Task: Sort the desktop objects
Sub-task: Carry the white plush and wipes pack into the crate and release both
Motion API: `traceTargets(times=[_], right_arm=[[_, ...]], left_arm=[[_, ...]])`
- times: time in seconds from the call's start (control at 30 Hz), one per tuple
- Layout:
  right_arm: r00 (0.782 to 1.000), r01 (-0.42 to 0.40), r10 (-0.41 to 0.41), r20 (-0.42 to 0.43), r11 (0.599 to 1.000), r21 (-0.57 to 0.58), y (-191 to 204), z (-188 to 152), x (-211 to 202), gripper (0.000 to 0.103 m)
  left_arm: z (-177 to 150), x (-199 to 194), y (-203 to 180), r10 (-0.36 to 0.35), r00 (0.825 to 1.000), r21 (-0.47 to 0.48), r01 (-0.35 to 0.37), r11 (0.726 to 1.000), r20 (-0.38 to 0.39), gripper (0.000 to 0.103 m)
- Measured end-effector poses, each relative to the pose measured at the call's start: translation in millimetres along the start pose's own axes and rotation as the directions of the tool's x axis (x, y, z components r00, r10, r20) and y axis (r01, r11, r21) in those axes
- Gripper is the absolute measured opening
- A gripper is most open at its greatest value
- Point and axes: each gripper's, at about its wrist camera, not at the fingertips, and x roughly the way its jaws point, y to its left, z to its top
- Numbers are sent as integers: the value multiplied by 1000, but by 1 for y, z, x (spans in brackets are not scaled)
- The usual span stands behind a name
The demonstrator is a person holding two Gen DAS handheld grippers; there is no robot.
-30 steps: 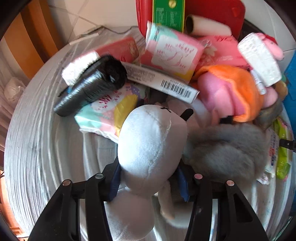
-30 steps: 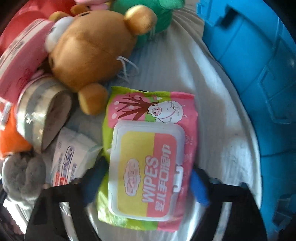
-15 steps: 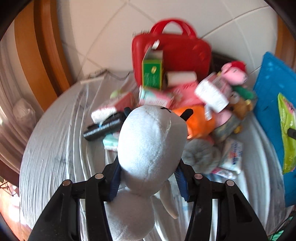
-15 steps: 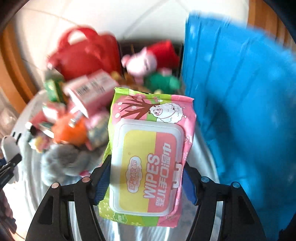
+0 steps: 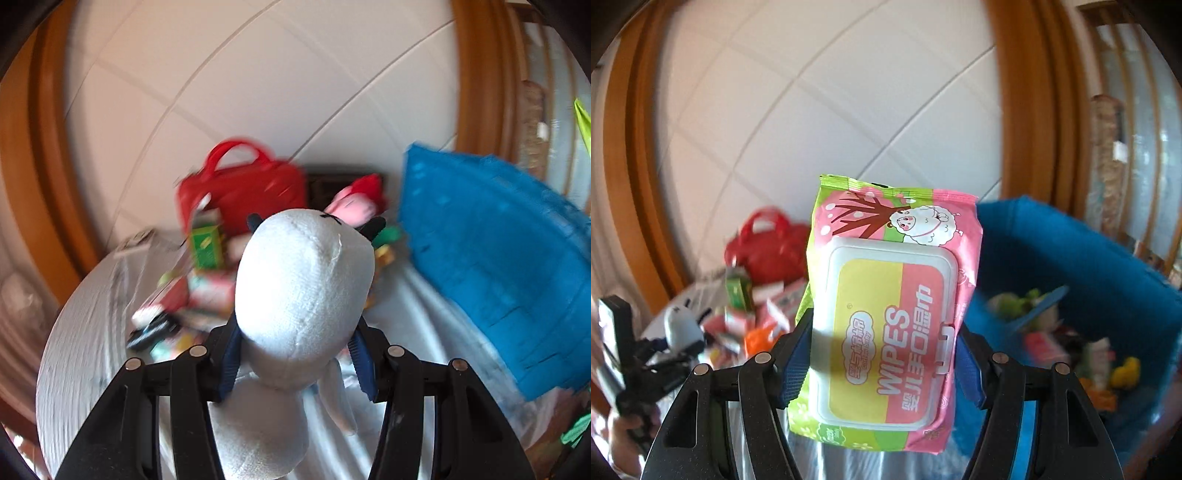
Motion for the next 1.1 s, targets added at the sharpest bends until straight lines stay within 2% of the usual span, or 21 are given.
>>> traceTargets(times=[0.07,0.13,0.27,0.47,0.57,0.67,0.77,0.87,1.1], right_arm=[[999,24,-24,44,1000,14,-16,4,-21,67],[992,80,-82,93,997,25,-36,11,-44,67],[974,176,-181,135,983,46,-74,18,-69,67],[948,286,-294,125,955,81,-145,20,-79,67],[944,304,-312,109,949,89,-178,17,-81,67],[942,312,-320,96,945,93,-208,15,-77,67],[941,317,-325,88,943,100,-239,13,-81,67],[944,311,-320,76,944,112,-267,10,-77,67],[952,299,-305,39,948,109,-301,3,-54,67]], left_arm=[[16,-9,-24,-41,998,27,40,999,45,51],[30,-16,-48,-85,994,53,81,995,68,51],[57,-28,-107,-203,974,99,193,976,101,51],[91,-52,-199,-329,929,185,298,937,170,51],[104,-58,-245,-377,910,222,337,915,173,51],[112,-58,-288,-411,898,258,364,895,160,51],[115,-54,-327,-437,890,294,387,874,128,51],[114,-48,-361,-443,892,336,393,856,86,51],[106,-38,-396,-424,905,377,381,844,34,51]])
